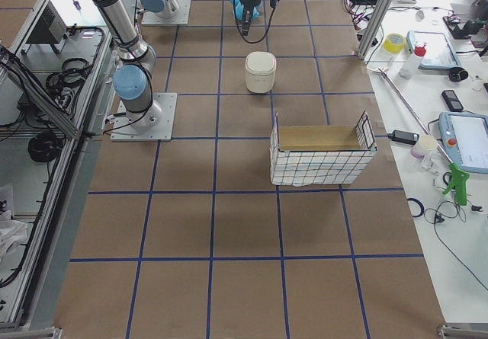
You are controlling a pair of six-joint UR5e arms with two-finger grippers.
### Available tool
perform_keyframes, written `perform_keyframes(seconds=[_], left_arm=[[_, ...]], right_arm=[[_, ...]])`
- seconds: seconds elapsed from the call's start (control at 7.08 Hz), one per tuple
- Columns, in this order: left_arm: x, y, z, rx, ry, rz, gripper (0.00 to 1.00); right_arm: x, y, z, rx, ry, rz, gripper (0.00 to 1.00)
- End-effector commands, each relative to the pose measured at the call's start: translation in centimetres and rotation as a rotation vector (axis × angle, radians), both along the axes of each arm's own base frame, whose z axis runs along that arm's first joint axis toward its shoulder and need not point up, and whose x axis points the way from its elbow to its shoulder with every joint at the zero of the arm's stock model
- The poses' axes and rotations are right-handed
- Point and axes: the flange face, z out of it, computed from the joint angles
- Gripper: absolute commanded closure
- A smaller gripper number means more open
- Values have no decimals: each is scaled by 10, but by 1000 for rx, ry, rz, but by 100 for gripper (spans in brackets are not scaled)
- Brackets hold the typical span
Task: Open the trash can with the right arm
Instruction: 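Move the right gripper over the white trash can lid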
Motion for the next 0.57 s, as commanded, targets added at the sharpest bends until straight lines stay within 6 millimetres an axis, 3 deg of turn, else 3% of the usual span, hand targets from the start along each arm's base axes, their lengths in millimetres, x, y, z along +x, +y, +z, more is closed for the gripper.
perform_keyframes(seconds=[0.0,0.42], left_arm=[[0,0,0,0,0,0,0],[0,0,0,0,0,0,0]], right_arm=[[1,-13,-15,18,-7,-3,100],[2,-42,-69,-42,-7,-8,100]])
